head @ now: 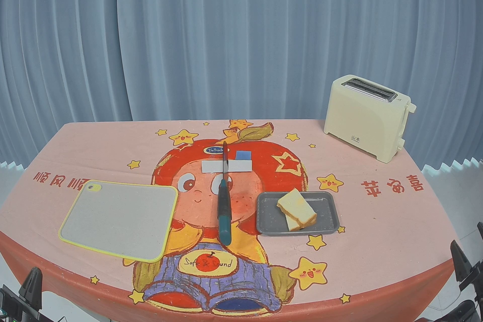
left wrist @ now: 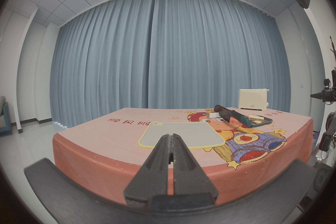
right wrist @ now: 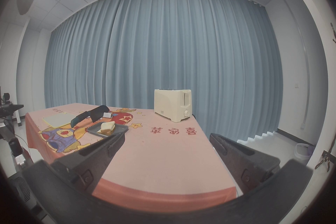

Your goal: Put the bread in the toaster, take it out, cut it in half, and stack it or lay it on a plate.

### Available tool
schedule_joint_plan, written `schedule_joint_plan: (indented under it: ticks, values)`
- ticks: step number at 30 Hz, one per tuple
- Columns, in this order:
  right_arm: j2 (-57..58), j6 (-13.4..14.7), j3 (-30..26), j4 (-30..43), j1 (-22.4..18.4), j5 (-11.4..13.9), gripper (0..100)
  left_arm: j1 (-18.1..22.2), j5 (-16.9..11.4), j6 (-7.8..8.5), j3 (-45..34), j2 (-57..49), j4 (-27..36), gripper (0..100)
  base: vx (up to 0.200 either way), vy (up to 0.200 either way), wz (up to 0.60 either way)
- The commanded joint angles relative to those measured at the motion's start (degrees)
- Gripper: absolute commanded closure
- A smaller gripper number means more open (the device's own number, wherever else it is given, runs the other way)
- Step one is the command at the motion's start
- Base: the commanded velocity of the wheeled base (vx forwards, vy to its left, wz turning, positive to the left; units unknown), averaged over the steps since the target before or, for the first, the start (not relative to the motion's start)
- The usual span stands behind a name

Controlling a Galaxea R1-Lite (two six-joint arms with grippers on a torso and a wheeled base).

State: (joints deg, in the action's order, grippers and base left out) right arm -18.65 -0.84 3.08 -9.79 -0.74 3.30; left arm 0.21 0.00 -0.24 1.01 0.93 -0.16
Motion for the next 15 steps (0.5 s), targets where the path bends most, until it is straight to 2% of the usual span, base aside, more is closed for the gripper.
schedule_joint_plan:
  ticks: [1, 5, 9, 11, 15]
  values:
    - [11.1, 0.1, -0.2, 6.9, 0.0, 0.6, 0, 0.1, 0.0, -0.02, -1.0, -0.6, 0.0, 100, 0.000, 0.000, 0.00]
    - [17.2, 0.2, -1.0, 12.3, 0.2, 0.8, 0, 0.1, 0.0, -0.02, -1.0, -0.6, 0.0, 100, 0.000, 0.000, 0.00]
    - [18.7, 0.2, -1.1, 12.2, 0.6, 0.7, 0, 0.1, 0.0, -0.02, -1.0, -0.6, 0.0, 100, 0.000, 0.000, 0.00]
    - [18.7, -0.3, -1.5, 12.2, 0.7, -0.1, 0, 0.1, 0.0, -0.02, -1.0, -0.6, 0.0, 100, 0.000, 0.000, 0.00]
    - [18.7, 0.8, -2.3, 12.0, 0.7, -1.2, 0, 0.1, 0.0, -0.02, -1.0, -0.6, 0.0, 100, 0.000, 0.000, 0.00]
